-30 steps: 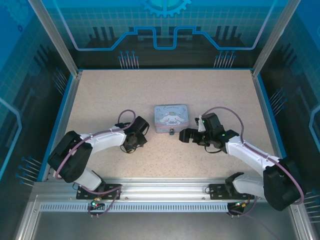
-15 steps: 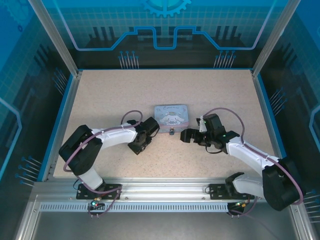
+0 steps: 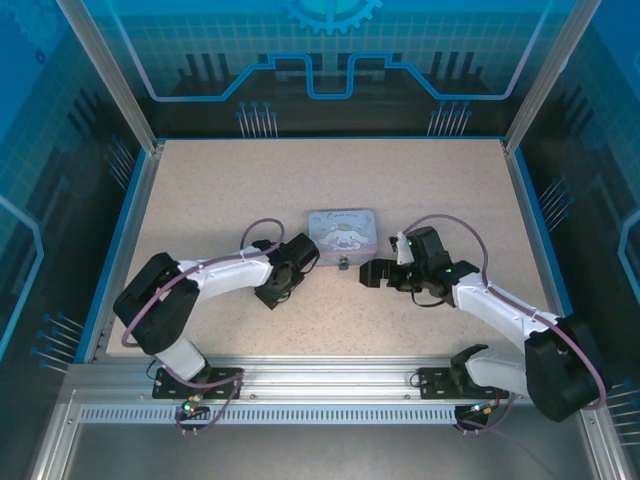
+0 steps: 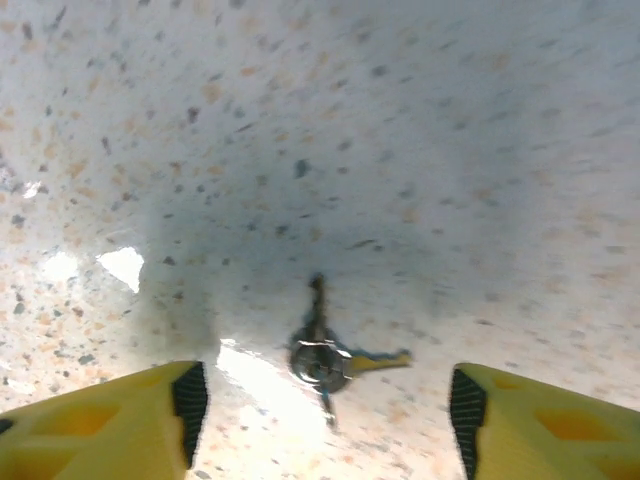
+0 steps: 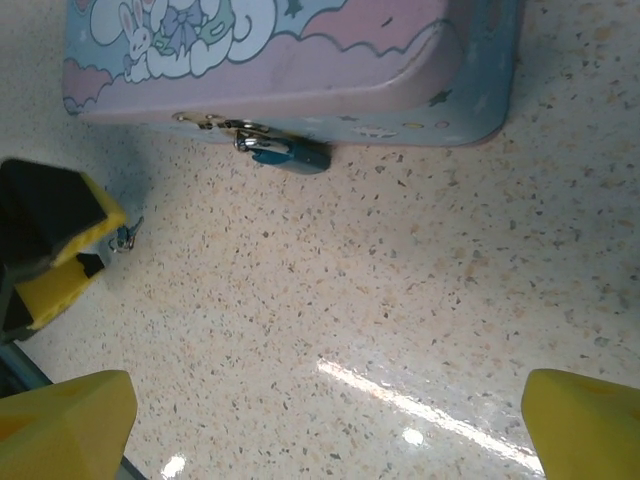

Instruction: Unlock the padlock with the key

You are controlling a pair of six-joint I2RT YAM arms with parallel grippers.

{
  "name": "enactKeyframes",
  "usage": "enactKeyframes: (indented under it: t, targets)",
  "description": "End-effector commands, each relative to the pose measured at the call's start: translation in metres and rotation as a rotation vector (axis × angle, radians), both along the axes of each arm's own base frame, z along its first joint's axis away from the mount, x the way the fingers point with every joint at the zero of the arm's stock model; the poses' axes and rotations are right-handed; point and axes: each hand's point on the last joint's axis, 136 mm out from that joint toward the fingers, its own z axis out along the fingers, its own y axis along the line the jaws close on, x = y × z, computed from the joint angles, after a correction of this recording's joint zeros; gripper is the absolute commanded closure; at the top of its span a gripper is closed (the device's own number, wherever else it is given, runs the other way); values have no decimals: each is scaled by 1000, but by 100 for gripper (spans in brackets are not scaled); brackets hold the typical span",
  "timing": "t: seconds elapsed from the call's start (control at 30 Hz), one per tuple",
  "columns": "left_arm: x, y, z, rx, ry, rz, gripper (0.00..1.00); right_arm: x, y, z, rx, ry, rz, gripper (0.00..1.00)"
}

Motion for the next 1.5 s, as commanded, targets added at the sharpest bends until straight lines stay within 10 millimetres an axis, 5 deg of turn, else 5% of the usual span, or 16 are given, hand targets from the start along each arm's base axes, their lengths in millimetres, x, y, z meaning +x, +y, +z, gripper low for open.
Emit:
enactKeyframes:
  t: [0.0, 0.2, 0.4, 0.73, 0.87, 1.0, 1.13, 1.47]
  targets:
    - [22, -4, 40, 6, -132, -113, 23, 0, 22, 28, 12, -79, 108, 0]
    - [30, 19, 63, -30, -193, -150, 16, -2, 62, 46, -60, -129, 245, 1]
    - [32, 54, 71, -110, -216, -124, 11, -10, 119, 47, -101, -141, 434, 18]
    - [26, 107, 72, -243, -227, -57, 5, -14, 186, -2, -385, -146, 698, 49]
    - [24, 117, 68, -292, -232, -20, 4, -9, 202, -19, -435, -134, 716, 50]
    - [23, 112, 64, -345, -223, -17, 5, -5, 213, -24, -436, -118, 714, 56]
    - [17, 101, 54, -416, -214, 27, 12, 3, 211, -4, -373, -122, 637, 54]
    - [-14, 71, 35, -355, -153, 94, 17, 5, 169, 42, -235, -173, 456, 28]
